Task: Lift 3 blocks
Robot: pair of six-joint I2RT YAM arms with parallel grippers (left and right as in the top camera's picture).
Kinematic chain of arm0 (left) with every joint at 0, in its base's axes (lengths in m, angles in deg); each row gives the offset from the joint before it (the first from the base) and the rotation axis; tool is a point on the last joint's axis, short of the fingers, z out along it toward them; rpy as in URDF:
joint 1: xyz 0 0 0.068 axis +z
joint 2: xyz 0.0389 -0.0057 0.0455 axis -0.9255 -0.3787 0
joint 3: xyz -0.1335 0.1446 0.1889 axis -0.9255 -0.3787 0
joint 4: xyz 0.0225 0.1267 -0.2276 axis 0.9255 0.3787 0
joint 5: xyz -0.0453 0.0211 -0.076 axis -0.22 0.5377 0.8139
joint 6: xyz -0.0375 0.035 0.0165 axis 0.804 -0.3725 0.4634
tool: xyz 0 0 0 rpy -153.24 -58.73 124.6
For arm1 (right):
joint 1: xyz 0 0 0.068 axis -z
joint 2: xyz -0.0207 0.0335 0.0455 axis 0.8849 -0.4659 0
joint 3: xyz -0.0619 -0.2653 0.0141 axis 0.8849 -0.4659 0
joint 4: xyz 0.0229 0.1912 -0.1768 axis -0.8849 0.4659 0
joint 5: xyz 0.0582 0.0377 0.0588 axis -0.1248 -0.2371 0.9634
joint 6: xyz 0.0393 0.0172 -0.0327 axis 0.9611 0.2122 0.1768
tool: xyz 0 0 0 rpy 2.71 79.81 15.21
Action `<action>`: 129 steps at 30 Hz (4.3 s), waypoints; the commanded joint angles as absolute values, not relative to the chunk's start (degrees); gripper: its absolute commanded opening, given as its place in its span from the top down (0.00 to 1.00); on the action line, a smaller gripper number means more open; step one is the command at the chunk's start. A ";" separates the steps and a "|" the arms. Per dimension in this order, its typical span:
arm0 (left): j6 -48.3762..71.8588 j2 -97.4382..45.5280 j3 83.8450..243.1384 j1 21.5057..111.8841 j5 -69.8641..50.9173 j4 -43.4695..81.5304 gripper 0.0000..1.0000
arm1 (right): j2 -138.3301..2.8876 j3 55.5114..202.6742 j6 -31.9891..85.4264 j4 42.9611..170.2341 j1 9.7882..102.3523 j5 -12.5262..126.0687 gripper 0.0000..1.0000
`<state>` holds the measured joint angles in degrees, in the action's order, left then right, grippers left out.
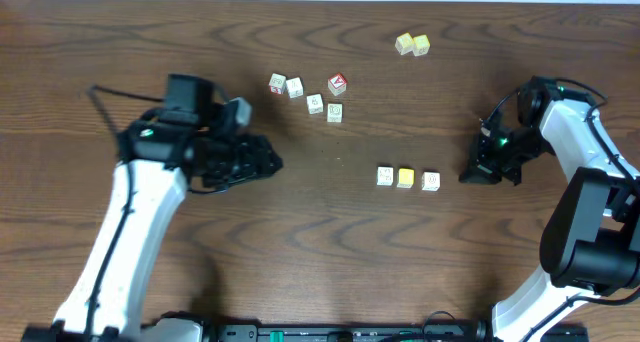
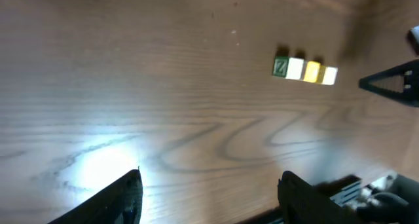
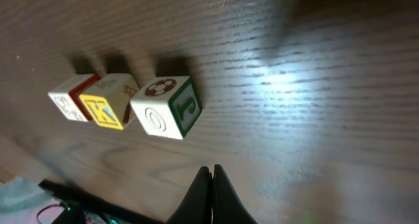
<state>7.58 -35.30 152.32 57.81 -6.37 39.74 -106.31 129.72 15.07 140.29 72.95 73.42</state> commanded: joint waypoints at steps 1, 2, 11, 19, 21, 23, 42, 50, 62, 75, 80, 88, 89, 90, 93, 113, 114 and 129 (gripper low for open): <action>10.48 -39.91 152.06 53.02 -9.47 37.01 0.33 | -105.98 126.24 14.52 137.54 72.65 76.45 0.99; 11.45 -41.40 152.06 52.00 -10.78 36.20 0.33 | -105.98 124.95 15.55 136.16 72.45 76.45 0.99; 14.86 -50.49 152.06 50.18 -14.70 33.49 0.58 | -106.00 118.24 21.23 125.21 68.56 76.43 0.99; 14.83 -54.31 152.06 46.25 -15.68 30.30 0.81 | -106.00 117.34 25.23 120.49 61.37 69.87 0.99; 14.83 -54.31 152.06 45.13 -18.24 29.75 0.81 | -106.00 117.34 25.23 119.98 60.96 69.46 0.99; 14.83 -54.31 152.06 44.48 -19.92 28.77 0.81 | -106.00 117.34 25.63 119.85 61.00 67.49 0.99; 18.13 -59.19 152.06 38.71 -20.23 21.16 0.81 | -106.00 117.61 26.76 114.65 63.25 65.11 0.99; 18.29 -59.23 152.06 38.66 -20.21 21.60 0.81 | -106.00 117.59 27.61 112.47 62.83 66.38 0.99; 18.29 -59.23 152.06 38.66 -20.21 21.62 0.81 | -106.00 117.59 18.68 107.75 62.44 71.32 0.99; 18.29 -59.23 152.06 38.66 -20.21 21.69 0.82 | -106.00 117.59 18.11 112.12 60.89 71.69 0.99; 18.27 -59.23 152.06 38.66 -20.21 21.97 0.81 | -106.00 117.61 19.31 113.52 60.89 71.69 0.99; 18.27 -59.23 152.06 38.66 -20.21 22.01 0.81 | -106.00 118.00 24.69 115.37 61.02 69.42 0.99; 18.27 -59.23 152.06 38.66 -20.21 22.04 0.81 | -106.00 118.35 25.23 115.96 61.11 68.41 0.99; 18.27 -59.23 152.06 38.66 -20.21 22.04 0.81 | -105.98 119.36 25.49 117.58 61.37 67.12 0.99; 18.27 -59.23 152.06 38.66 -20.21 22.04 0.81 | -105.98 122.96 25.49 123.13 61.83 64.26 0.99; 18.27 -59.23 152.06 38.66 -20.23 22.04 0.81 | -106.03 118.81 28.07 127.31 55.01 63.80 0.99; 18.27 -59.23 152.06 38.66 -20.23 22.04 0.81 | -106.03 118.81 28.07 126.94 55.01 63.80 0.99; 18.27 -59.23 152.06 38.66 -20.23 22.01 0.81 | -106.00 118.87 27.99 123.81 55.01 66.88 0.99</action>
